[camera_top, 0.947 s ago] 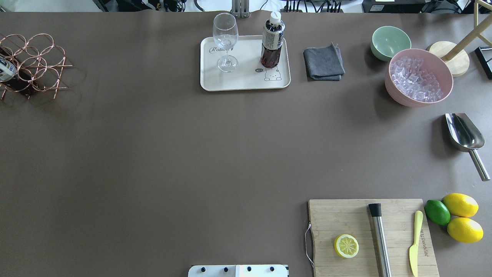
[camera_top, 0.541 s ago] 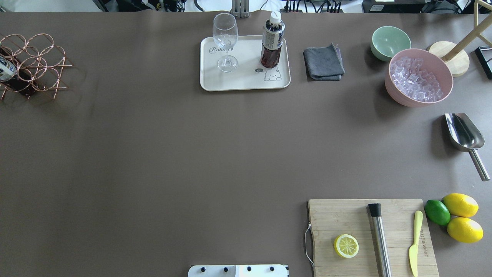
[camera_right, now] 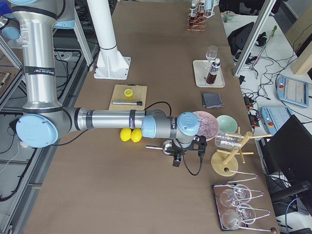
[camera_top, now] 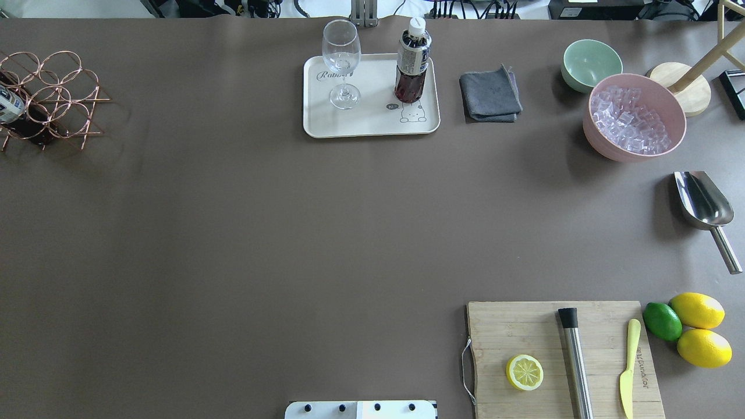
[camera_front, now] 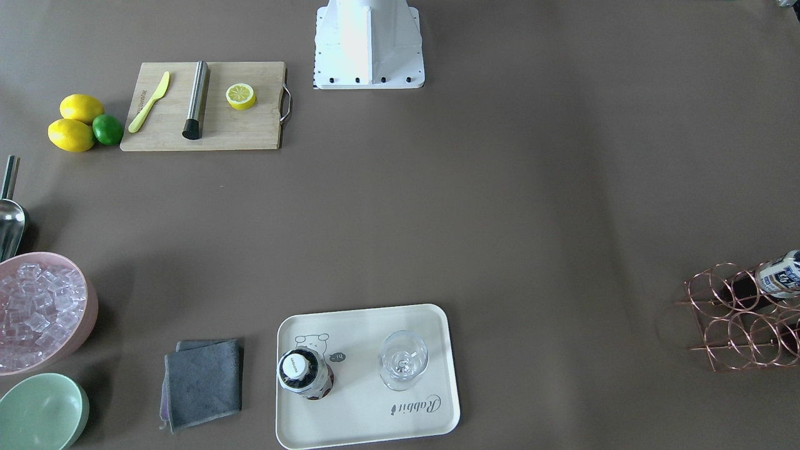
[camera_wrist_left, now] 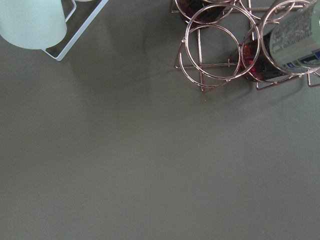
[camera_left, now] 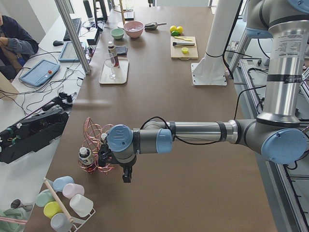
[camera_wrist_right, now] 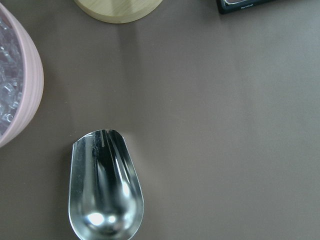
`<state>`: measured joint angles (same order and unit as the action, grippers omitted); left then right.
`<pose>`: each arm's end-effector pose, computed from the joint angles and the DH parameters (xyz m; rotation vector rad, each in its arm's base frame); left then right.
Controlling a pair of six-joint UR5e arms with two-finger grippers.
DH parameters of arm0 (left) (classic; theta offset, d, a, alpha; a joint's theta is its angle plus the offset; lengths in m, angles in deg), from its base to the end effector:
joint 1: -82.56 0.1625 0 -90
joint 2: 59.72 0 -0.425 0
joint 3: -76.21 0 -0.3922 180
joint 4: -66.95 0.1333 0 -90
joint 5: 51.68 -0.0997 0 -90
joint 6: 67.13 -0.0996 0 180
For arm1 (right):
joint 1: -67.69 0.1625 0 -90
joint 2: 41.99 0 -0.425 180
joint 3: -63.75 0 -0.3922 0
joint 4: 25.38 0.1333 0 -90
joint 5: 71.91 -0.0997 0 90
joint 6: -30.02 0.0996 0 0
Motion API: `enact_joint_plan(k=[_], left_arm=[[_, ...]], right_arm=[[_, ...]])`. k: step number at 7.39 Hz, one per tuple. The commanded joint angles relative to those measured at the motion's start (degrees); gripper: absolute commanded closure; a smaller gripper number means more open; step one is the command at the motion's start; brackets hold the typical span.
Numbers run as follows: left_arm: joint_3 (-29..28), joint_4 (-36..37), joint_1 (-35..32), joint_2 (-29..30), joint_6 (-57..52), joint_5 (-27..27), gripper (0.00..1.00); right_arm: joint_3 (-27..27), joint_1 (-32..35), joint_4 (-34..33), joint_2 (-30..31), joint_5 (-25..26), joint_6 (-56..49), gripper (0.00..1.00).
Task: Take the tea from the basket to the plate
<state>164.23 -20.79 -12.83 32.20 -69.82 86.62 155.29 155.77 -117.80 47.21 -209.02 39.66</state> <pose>-0.1060 -0.4956 0.6579 0.0214 0.8436 -0.0614 0.0436 -0.4992 0.6394 -0.0842 -0.8185 0.1276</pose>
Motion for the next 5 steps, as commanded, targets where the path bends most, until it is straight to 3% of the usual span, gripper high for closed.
enact_joint_plan(k=[1, 5], left_arm=[[0.83, -0.06, 0.11, -0.26, 4.27, 0.3, 0.02], [1.45, -0.41, 1.43, -0.34, 4.45, -0.22, 0.02]], right_arm=[[0.04, 0.25, -0.04, 0.18, 0.08, -0.07, 0.0], [-0.4, 0.25, 0.04, 0.27, 0.35, -0.42, 0.0]])
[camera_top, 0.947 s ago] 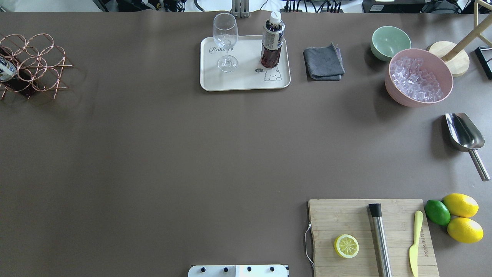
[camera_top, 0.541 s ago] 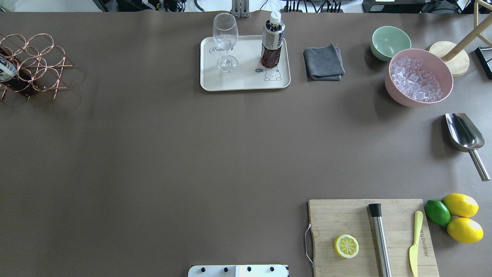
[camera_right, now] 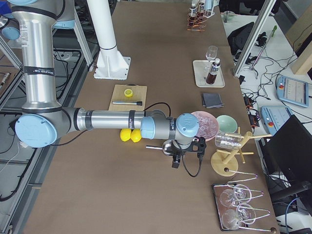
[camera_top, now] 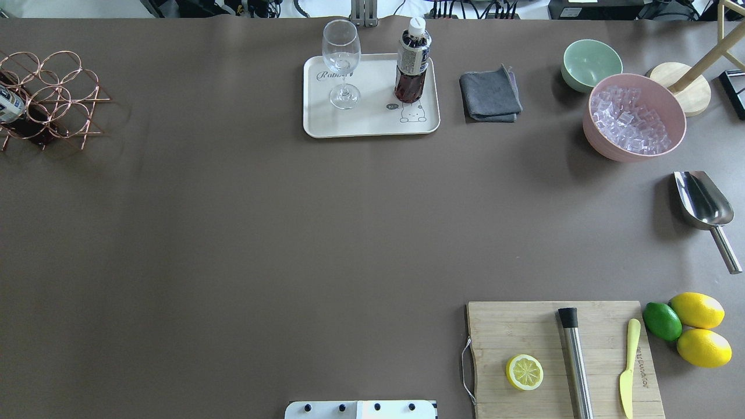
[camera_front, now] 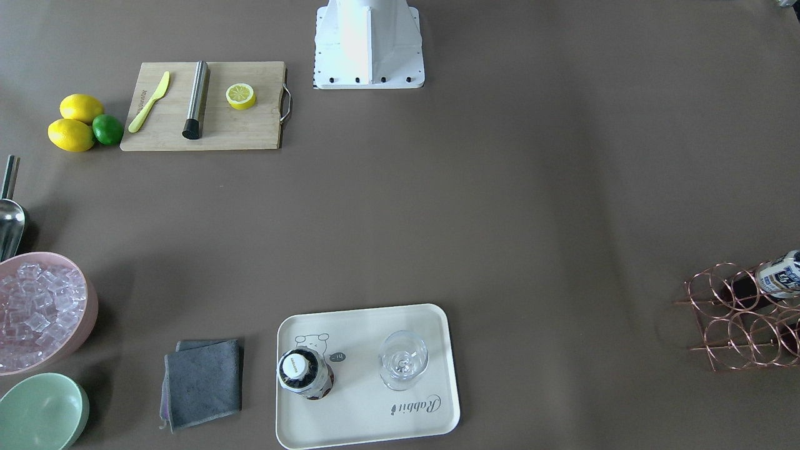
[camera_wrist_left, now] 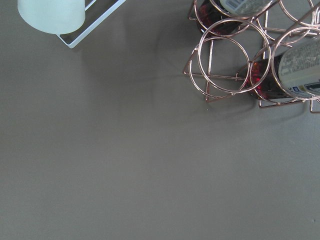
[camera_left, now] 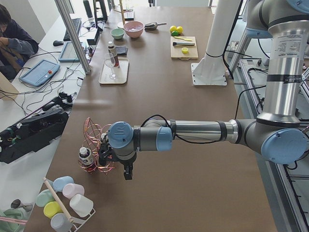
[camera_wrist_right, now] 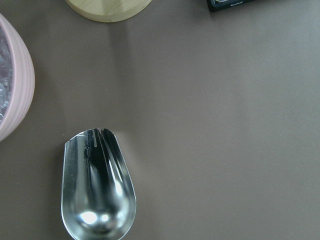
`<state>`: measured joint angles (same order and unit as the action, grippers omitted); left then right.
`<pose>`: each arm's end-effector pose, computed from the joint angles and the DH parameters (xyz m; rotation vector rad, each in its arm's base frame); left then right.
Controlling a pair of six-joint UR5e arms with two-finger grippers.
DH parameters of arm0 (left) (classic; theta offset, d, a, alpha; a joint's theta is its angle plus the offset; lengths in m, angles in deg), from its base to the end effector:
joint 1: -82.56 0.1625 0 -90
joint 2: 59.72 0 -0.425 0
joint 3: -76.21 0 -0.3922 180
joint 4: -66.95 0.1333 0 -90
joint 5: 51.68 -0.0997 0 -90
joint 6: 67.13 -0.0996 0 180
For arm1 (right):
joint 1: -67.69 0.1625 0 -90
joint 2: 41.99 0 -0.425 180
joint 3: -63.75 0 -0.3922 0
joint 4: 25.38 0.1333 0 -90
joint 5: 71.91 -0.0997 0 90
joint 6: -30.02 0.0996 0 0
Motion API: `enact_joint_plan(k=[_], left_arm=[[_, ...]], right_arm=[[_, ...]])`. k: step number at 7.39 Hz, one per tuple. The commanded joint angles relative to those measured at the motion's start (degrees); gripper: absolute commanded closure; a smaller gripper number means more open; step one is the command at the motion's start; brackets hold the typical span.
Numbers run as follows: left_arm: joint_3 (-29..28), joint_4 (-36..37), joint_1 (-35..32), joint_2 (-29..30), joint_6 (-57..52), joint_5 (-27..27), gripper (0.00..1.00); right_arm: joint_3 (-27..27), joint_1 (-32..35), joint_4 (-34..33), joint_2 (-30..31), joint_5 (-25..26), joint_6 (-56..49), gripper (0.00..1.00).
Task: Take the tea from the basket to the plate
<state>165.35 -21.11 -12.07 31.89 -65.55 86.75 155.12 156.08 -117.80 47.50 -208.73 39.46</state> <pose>-0.0991 -0.4960 0.6503 0.0030 0.8459 -0.1106 0.0467 -0.4963 0.6437 -0.0876 -0.8131 0.1328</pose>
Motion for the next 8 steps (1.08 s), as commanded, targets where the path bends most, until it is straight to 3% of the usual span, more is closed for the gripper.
enact_joint_plan(k=[1, 4, 6, 8], left_arm=[[0.43, 0.0, 0.77, -0.03, 0.44, -0.43, 0.02], [0.43, 0.09, 0.77, 0.58, 0.44, -0.7, 0.02], [3.13, 0.35, 2.69, 0.06, 0.53, -4.98, 0.02], [3.06, 0.35, 2.7, -0.12, 0.44, -4.83, 0.02]], right_arm=[[-0.23, -0.5, 0.04, -0.1, 0.15, -0.21, 0.0], [-0.4, -0.59, 0.04, -0.1, 0.68, -0.12, 0.0], [-0.31, -0.59, 0.04, -0.1, 0.95, -0.12, 0.0], [-0.32, -1.55, 0.04, -0.19, 1.56, -0.21, 0.0]])
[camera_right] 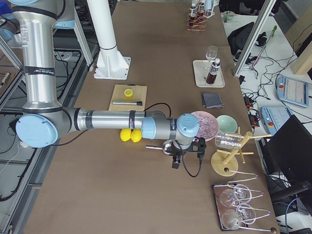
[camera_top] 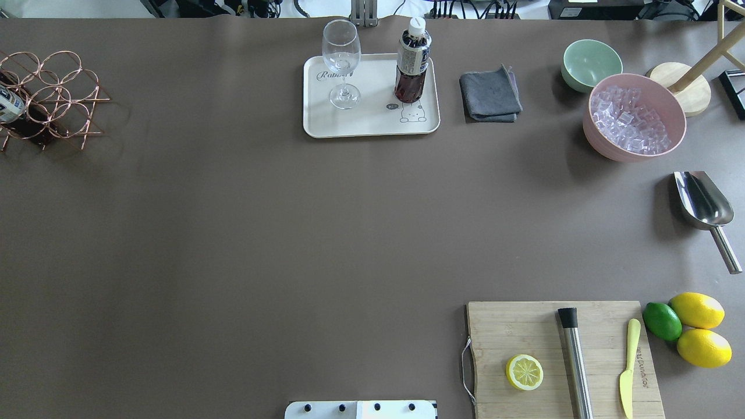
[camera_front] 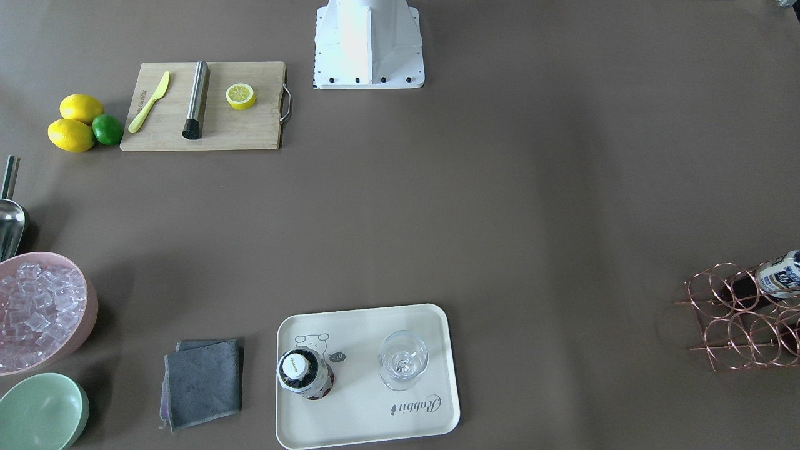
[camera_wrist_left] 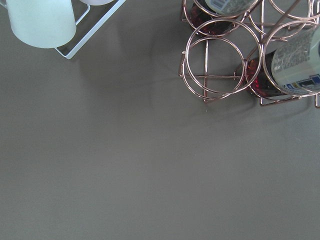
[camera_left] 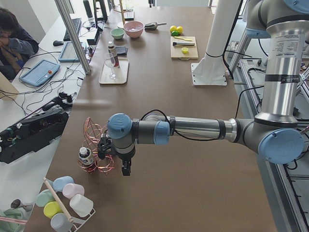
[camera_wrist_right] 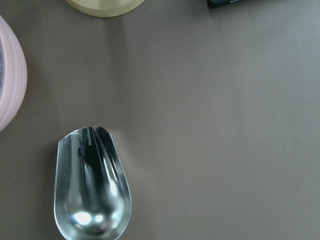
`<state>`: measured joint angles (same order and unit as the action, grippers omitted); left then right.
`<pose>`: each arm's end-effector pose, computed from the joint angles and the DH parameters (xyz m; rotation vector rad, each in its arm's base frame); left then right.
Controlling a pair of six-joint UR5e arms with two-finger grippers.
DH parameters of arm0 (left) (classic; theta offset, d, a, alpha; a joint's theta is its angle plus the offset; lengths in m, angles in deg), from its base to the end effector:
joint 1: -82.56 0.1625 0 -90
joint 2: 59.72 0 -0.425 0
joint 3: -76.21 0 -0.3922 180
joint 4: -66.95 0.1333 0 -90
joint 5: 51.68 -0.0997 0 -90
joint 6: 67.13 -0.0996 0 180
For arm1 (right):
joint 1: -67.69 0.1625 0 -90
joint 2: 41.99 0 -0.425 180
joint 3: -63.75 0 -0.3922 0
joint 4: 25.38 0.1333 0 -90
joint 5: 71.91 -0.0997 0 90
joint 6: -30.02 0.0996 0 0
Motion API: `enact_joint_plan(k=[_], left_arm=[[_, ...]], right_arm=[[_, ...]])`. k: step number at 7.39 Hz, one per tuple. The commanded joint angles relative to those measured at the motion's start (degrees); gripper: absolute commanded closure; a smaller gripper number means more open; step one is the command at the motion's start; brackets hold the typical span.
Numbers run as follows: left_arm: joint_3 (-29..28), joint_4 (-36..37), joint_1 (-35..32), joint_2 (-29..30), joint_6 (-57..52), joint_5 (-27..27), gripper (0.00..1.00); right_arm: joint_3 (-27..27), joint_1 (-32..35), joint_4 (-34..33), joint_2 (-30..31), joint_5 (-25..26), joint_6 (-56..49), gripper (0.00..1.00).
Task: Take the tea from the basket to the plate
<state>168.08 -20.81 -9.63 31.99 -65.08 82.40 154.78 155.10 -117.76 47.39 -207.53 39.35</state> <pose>-0.0833 -0.5026 0.6320 0.0232 0.7694 -0.0613 0.0397 -0.4977 0.6471 -0.0947 -0.7911 0.1164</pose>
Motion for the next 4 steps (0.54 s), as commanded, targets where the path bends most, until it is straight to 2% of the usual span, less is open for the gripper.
enact_joint_plan(k=[1, 4], left_arm=[[0.24, 0.05, 0.26, -0.31, -0.03, -0.39, 0.02], [0.33, 0.13, 0.26, -0.31, -0.03, -0.22, 0.02]], right_arm=[[0.12, -1.19, 0.0, -0.09, 0.35, -0.19, 0.0], [0.03, -3.82, 0.0, -0.44, 0.53, 0.07, 0.0]])
